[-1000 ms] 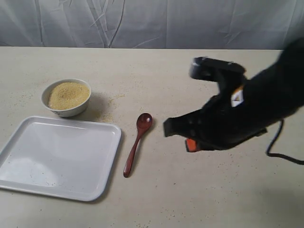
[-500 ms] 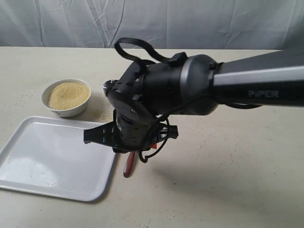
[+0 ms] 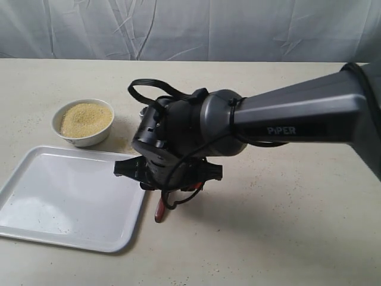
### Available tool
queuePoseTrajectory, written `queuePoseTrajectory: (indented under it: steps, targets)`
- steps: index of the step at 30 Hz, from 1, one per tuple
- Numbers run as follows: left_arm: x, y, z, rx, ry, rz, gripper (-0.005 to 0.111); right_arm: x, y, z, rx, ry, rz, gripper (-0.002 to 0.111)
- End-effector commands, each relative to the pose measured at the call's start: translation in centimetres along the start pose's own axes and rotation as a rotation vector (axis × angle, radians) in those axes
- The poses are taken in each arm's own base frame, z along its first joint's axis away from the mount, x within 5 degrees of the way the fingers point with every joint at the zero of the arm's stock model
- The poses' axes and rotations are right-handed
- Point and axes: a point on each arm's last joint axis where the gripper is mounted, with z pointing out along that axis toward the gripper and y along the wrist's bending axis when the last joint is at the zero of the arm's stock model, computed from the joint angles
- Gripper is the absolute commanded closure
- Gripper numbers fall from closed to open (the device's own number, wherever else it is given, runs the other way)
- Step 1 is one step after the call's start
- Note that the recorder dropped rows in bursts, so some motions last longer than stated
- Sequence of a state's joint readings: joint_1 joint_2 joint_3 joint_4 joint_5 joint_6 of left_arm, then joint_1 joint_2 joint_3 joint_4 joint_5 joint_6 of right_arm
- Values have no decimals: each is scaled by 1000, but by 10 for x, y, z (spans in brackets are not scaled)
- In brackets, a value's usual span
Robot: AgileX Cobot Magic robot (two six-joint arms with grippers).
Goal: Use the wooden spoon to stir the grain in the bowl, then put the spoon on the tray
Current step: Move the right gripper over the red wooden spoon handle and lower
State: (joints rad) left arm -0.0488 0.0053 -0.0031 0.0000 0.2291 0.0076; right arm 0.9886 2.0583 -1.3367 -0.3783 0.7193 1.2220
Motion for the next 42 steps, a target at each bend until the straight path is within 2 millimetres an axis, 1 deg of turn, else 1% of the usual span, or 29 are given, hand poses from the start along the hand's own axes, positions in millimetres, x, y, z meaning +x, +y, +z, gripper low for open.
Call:
queuePoseTrajectory:
  steps: [1, 3, 5, 12, 14, 22, 26, 28, 31, 34, 35, 37, 39, 40, 42]
  targets:
    - [0, 0, 0, 4, -15, 1, 107, 2, 3, 10, -8, 2, 4, 62]
    - [0, 0, 0, 4, -15, 1, 107, 2, 3, 10, -5, 4, 4, 63]
    - [0, 0, 0, 4, -15, 1, 107, 2, 3, 10, -1, 5, 4, 68]
    - [0, 0, 0, 4, -15, 1, 107, 3, 1, 10, 16, 17, 10, 104]
    - [0, 0, 0, 4, -15, 1, 107, 4, 1, 10, 18, 22, 14, 109]
    - [0, 0, 0, 4, -15, 1, 107, 4, 0, 10, 26, 25, 14, 109]
    - [0, 0, 0, 4, -15, 1, 107, 5, -4, 6, 73, 39, 16, 109]
    - [0, 0, 0, 4, -15, 1, 107, 2, -9, -1, 109, 32, 8, 109]
    - [0, 0, 0, 4, -15, 1, 107, -3, -15, -18, 146, 16, -22, 109]
    - [0, 0, 0, 4, -15, 1, 107, -9, -17, -38, 116, -14, -83, 109]
    - [0, 0, 0, 4, -15, 1, 107, -12, -17, -49, 84, -34, -128, 109]
    - [0, 0, 0, 4, -15, 1, 107, -17, -19, -63, 60, -59, -158, 109]
    - [0, 0, 0, 4, -15, 1, 107, -23, -23, -69, 41, -68, -158, 109]
    - [0, 0, 0, 4, -15, 1, 107, -24, -24, -69, 39, -67, -154, 109]
    - [0, 0, 0, 4, -15, 1, 107, -24, -23, -62, 24, -46, -74, 109]
